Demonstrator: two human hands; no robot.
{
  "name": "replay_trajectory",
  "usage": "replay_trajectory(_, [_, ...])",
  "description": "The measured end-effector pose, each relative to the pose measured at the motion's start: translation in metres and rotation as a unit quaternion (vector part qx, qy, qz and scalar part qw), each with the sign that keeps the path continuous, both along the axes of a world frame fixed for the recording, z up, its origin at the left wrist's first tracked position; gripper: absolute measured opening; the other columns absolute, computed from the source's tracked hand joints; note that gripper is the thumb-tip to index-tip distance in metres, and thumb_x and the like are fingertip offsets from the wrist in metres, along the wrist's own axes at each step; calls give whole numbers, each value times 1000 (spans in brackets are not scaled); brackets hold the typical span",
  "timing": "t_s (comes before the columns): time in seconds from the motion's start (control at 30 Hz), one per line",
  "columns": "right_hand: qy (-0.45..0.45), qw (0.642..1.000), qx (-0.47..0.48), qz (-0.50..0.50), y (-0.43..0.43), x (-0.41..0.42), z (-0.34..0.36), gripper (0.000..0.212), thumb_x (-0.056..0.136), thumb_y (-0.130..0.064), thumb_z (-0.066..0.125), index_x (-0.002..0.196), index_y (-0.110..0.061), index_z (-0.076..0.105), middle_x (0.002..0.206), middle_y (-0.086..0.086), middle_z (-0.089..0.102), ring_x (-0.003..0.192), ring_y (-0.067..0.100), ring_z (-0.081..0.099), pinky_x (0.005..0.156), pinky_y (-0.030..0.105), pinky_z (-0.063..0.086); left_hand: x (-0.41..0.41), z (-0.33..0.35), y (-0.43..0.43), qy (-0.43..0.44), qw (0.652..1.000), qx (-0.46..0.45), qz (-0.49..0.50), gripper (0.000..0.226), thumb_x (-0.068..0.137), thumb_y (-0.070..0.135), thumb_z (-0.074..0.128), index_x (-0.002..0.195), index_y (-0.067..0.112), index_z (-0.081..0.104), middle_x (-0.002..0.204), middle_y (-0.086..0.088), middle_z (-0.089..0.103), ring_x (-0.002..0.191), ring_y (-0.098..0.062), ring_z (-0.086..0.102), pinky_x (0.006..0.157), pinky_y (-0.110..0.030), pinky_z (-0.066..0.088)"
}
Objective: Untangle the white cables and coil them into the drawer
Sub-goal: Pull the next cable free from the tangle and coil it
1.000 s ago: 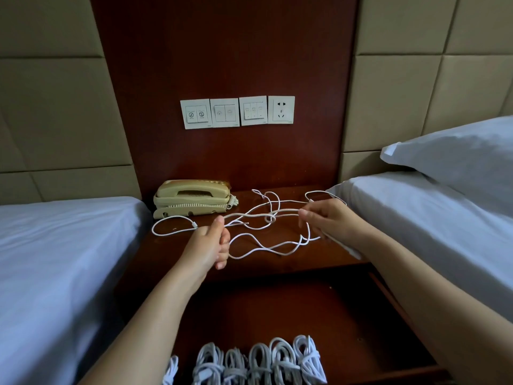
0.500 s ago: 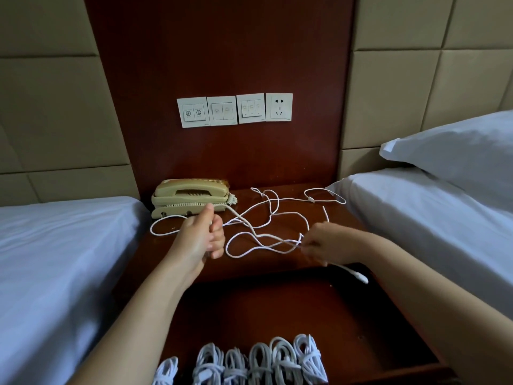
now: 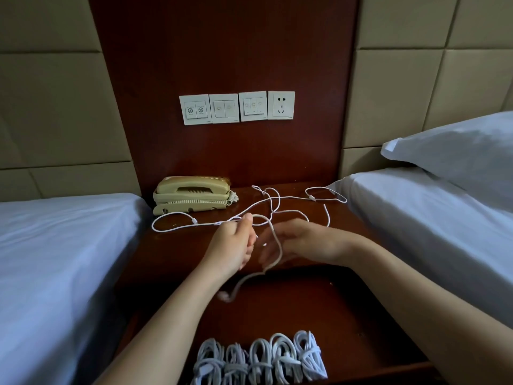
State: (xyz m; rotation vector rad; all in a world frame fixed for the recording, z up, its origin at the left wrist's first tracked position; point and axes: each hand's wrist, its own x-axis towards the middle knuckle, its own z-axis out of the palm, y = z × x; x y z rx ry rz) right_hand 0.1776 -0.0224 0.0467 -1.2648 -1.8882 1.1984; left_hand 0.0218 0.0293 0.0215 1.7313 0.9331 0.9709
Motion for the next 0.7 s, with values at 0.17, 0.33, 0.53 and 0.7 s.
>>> replay_trajectory(0.17, [222, 965, -65, -122, 3, -7, 4, 28, 98, -5, 34, 95, 2, 61, 75, 13, 65, 59, 17, 63, 58, 26, 55, 0, 1, 0, 1, 1000, 10, 12, 53, 102, 28, 29, 53, 11, 37, 36, 8, 25, 28, -6, 24, 38, -18, 23])
replay_trajectory(0.33, [175, 970, -2, -167, 6, -11, 1, 31, 100, -20, 43, 75, -4, 54, 50, -3, 40, 36, 4, 27, 36, 15, 23, 0, 2, -4, 9, 1000, -9, -13, 52, 103, 29, 27, 54, 11, 36, 35, 8, 25, 30, -8, 25, 38, -18, 24])
replay_trajectory(0.53, [119, 962, 97, -226, 11, -10, 0, 36, 97, -23, 50, 66, -6, 55, 46, -4, 29, 37, 4, 24, 34, 15, 24, 1, 9, -11, -57, 986, -116, -104, 56, 103, 33, 23, 52, 11, 31, 35, 6, 22, 28, -5, 20, 34, -15, 24])
replay_trajectory(0.7, [25, 951, 182, -249, 16, -10, 0, 38, 96, -23, 52, 61, -10, 57, 40, -6, 32, 32, 5, 27, 34, 16, 24, 1, 14, -14, -115, 969, -160, -152, 60, 102, 32, 22, 46, 14, 35, 36, 5, 19, 29, -6, 18, 35, -16, 25])
